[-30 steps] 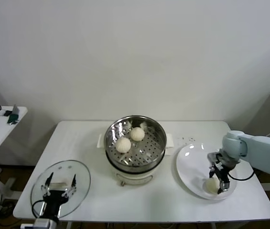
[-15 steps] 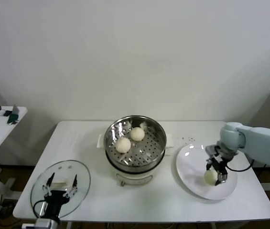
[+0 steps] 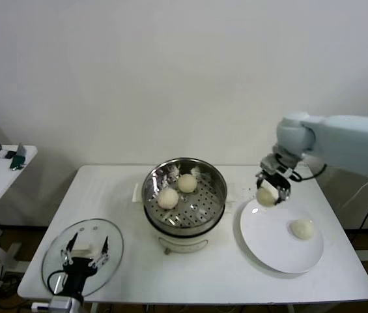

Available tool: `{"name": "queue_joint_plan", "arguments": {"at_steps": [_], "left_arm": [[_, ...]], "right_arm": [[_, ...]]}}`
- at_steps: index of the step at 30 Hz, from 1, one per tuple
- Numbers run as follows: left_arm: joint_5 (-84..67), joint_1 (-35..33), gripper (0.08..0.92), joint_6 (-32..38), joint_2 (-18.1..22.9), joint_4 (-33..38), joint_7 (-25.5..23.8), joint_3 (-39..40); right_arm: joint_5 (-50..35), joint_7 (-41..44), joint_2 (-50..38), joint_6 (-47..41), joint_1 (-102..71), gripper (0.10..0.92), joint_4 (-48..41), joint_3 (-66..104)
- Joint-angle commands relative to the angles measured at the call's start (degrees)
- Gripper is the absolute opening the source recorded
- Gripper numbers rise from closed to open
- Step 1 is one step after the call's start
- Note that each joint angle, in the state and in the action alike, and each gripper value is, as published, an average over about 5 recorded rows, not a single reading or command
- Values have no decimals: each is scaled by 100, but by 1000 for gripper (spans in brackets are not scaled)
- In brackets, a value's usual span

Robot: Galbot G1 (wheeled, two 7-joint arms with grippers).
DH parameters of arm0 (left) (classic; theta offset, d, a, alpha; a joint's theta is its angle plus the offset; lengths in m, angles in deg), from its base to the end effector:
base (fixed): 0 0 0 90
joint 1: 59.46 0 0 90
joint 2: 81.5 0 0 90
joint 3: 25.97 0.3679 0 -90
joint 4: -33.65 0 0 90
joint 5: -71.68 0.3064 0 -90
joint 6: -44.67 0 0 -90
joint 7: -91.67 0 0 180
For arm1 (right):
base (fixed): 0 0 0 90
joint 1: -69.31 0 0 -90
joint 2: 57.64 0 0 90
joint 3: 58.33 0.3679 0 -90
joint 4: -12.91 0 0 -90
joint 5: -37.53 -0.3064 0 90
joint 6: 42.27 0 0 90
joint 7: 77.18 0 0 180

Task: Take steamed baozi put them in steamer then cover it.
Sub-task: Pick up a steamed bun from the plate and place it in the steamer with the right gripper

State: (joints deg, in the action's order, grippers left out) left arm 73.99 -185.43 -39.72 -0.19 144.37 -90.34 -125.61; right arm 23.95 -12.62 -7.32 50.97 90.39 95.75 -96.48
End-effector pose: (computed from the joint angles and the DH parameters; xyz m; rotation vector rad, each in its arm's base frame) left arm 0.0823 0.0866 -0.3677 0.0353 -2.9568 -0.3776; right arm 0.5016 -0.0753 -0.0079 1.5981 -0.8257 1.8061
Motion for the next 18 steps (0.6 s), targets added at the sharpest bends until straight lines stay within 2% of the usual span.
{"name": "queue_joint_plan", "arguments": {"at_steps": [1, 10, 18], "left_arm": [[-8, 13, 823, 5, -47, -36, -5, 18], [-59, -38, 823, 27, -141, -90, -11, 31], [-102, 76, 823, 7, -328, -176, -15, 64]], "right_arm": [[116, 57, 1361, 982, 1059, 728, 107, 116], [434, 55, 2527, 1124, -62, 729, -313, 888], [542, 60, 3037, 1297, -642, 729, -584, 962]]}}
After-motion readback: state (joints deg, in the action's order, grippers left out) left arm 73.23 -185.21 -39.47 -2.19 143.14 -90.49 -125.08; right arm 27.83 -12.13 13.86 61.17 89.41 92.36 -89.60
